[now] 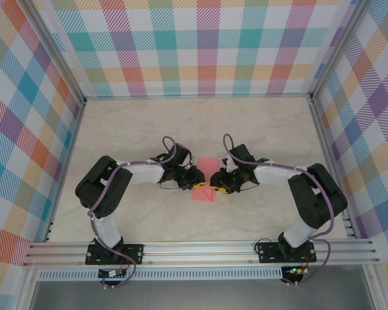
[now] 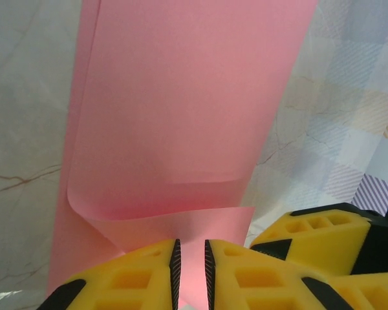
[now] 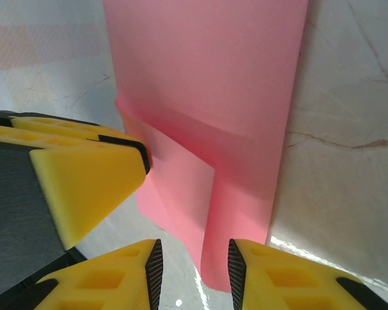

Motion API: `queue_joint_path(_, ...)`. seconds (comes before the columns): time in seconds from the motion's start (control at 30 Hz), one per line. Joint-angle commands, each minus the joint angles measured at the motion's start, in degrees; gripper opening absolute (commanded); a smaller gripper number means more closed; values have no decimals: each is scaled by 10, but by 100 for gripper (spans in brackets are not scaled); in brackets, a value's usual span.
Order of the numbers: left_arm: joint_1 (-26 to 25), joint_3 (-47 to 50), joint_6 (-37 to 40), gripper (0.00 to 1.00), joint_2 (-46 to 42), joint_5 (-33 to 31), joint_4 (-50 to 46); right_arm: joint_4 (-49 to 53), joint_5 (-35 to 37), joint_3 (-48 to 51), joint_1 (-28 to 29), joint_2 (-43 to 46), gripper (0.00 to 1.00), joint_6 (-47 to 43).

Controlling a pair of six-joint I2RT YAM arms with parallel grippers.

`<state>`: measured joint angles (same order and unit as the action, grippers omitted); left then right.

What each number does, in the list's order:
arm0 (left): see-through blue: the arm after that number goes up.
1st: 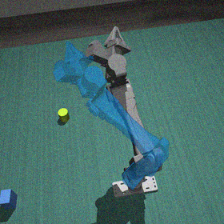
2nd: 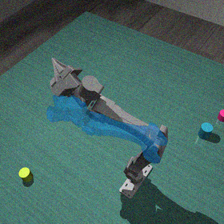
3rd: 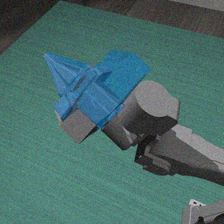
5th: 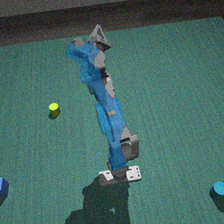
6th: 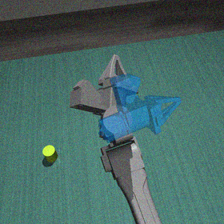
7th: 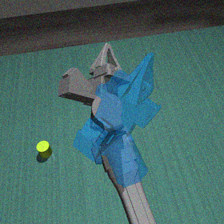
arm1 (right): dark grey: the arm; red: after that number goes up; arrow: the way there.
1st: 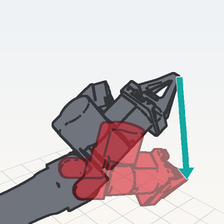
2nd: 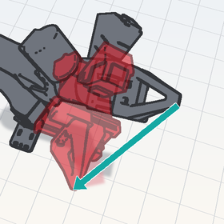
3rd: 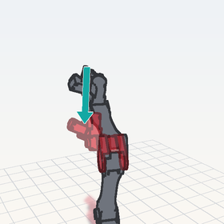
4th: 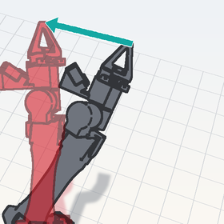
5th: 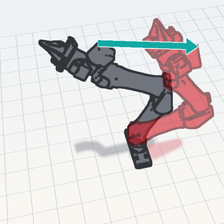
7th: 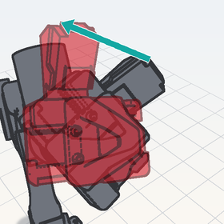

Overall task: Fold a paper plane with a square sheet of paper (pick it up from the middle)
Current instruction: Fold the triangle a second time at the center of the table.

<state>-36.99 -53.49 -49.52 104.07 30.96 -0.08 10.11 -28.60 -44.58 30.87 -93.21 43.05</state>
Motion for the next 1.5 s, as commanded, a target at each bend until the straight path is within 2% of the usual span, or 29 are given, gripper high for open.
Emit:
queue_joint_path(0.0, -5, -7, 1, 19, -20, -3, -18, -18, -14, -14, 3, -14, 35, 8)
queue_joint_path(0.3, -5, -11, 2, 18, -23, 0, -20, -61, -13, -16, 4, -44, 29, 30)
queue_joint_path(0.63, -5, -20, 1, 18, -25, 19, -14, -63, 20, -9, 3, -46, 13, 56)
queue_joint_path(1.0, -10, -29, -6, 19, -10, 51, 15, -40, 56, -1, 3, -21, 10, 49)
queue_joint_path(1.47, -18, -49, 7, 18, 23, 37, -7, -19, 80, -1, 2, -17, 11, 43)
